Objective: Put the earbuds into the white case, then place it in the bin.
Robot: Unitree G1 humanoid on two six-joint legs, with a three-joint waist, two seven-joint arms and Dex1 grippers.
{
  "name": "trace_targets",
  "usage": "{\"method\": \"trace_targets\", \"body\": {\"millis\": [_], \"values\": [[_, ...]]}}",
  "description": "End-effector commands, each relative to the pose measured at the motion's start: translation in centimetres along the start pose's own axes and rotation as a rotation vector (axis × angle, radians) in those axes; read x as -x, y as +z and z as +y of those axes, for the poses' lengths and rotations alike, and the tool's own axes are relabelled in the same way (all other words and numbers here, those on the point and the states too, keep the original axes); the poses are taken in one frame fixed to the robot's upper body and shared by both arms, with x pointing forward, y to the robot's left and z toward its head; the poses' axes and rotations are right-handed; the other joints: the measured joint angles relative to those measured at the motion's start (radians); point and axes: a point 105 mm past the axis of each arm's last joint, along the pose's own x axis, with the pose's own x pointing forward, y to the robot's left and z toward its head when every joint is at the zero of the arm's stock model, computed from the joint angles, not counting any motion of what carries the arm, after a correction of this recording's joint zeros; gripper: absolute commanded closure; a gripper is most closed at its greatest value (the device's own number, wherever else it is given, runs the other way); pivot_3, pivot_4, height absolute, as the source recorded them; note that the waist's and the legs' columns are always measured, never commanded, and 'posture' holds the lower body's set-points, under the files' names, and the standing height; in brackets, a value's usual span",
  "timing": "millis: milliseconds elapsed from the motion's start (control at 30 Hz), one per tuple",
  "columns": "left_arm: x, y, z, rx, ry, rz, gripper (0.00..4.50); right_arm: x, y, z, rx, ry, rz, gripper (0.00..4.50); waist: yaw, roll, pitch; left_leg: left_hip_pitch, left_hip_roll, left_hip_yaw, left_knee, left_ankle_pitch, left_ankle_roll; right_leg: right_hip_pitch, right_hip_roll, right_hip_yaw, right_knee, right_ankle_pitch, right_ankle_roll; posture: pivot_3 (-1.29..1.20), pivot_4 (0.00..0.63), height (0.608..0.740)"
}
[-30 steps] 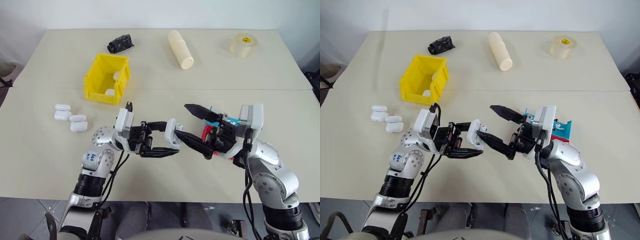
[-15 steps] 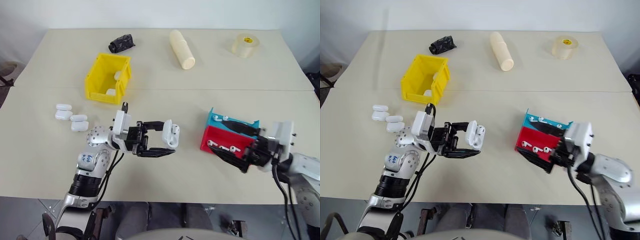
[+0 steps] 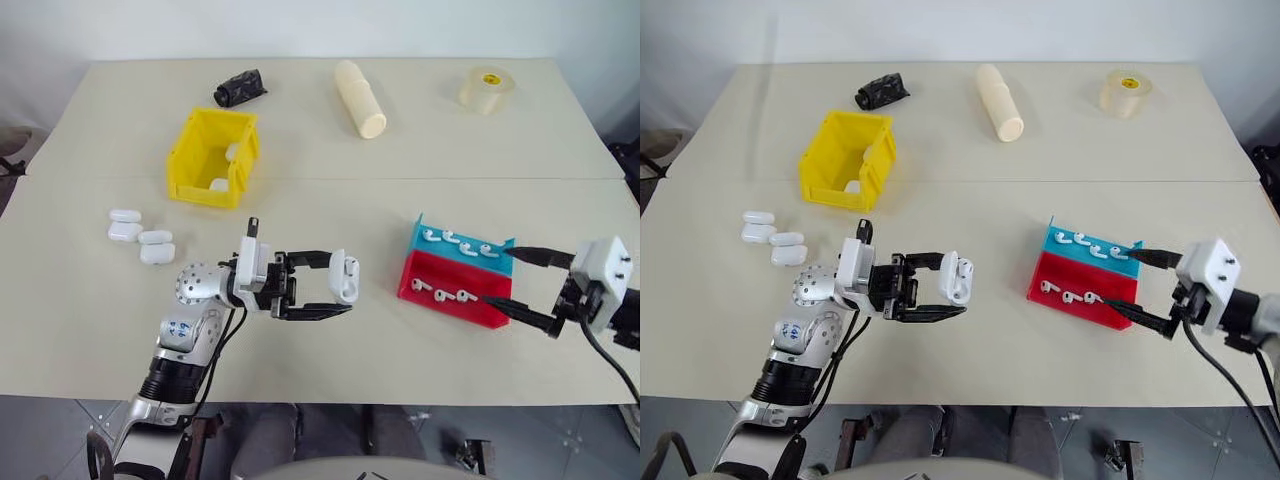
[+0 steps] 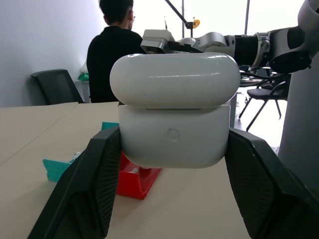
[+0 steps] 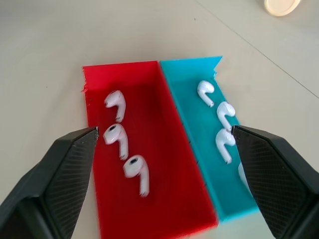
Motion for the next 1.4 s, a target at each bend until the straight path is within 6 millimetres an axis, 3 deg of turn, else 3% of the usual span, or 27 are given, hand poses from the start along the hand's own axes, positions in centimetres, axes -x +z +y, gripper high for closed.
{"method": "trace_targets", "body": {"millis": [33, 167, 433, 633, 1000, 1100, 1300, 1400], "values": [[-0.4, 0.6, -0.3, -0.04, 0.001, -0.016, 1.74, -0.4, 1.2, -1.6, 0.041, -0.007, 0.068, 0.02, 0.0, 0.0, 0.0, 0.0, -0.001, 0.0, 0.0, 0.0, 0.0, 0.0, -0.001, 0.0, 0.0, 0.0, 0.0, 0.0, 0.15, 0.74], [-0.7, 0.6, -0.4, -0.038, 0.009, -0.025, 1.74, -1.3, 0.7, -5.0, 0.071, -0.066, 0.265, 0.02, 0.001, 0.0, 0.0, -0.001, -0.002, 0.0, 0.001, 0.0, 0.0, 0.0, -0.001, 0.0, 0.0, 0.0, 0.0, 0.0, 0.15, 0.74], [-1.1, 0.5, -0.7, -0.041, 0.015, -0.042, 1.74, -1.9, -0.8, -8.5, 0.158, -0.053, 0.501, 0.02, -0.003, 0.001, 0.001, -0.003, -0.002, 0.0, -0.001, 0.0, 0.0, -0.003, -0.002, 0.0, -0.002, 0.0, 0.0, 0.0, 0.15, 0.74], [-1.3, 0.5, -0.7, -0.043, 0.026, -0.047, 1.74, -2.5, -1.6, -9.2, 0.169, 0.018, 0.568, 0.02, -0.003, 0.002, 0.001, -0.003, -0.001, 0.0, -0.001, 0.0, 0.0, -0.003, -0.001, 0.0, -0.002, 0.0, 0.0, 0.0, 0.15, 0.74], [-1.2, 0.5, -0.8, -0.049, 0.019, -0.045, 1.74, -4.0, -2.3, -8.4, 0.17, 0.169, 0.633, 0.02, -0.003, 0.002, 0.001, -0.003, -0.001, 0.0, -0.001, 0.0, 0.0, -0.003, -0.001, 0.0, -0.002, 0.0, 0.0, 0.0, 0.15, 0.74], [-1.2, 0.5, -0.8, -0.051, 0.017, -0.044, 1.74, -4.0, -2.6, -8.4, 0.173, 0.18, 0.668, 0.61, -0.003, 0.002, 0.001, -0.003, -0.002, 0.0, -0.001, 0.0, 0.0, -0.003, -0.001, 0.0, -0.002, 0.0, 0.0, 0.0, 0.15, 0.74], [-1.1, 0.6, -1.0, -0.05, 0.016, -0.045, 1.74, -3.5, -3.1, -8.2, 0.142, 0.201, 0.734, 2.57, -0.003, 0.002, 0.001, -0.003, -0.001, 0.0, 0.0, 0.0, 0.0, -0.003, -0.001, 0.0, -0.001, 0.0, 0.0, 0.0, 0.15, 0.74], [-1.1, 0.6, -1.0, -0.048, 0.016, -0.047, 1.74, -3.5, -3.2, -8.2, 0.139, 0.201, 0.746, 2.57, -0.002, 0.002, 0.001, -0.003, -0.002, 0.0, 0.0, 0.0, 0.0, -0.003, -0.001, 0.0, -0.001, 0.0, 0.0, 0.0, 0.15, 0.74]]}}
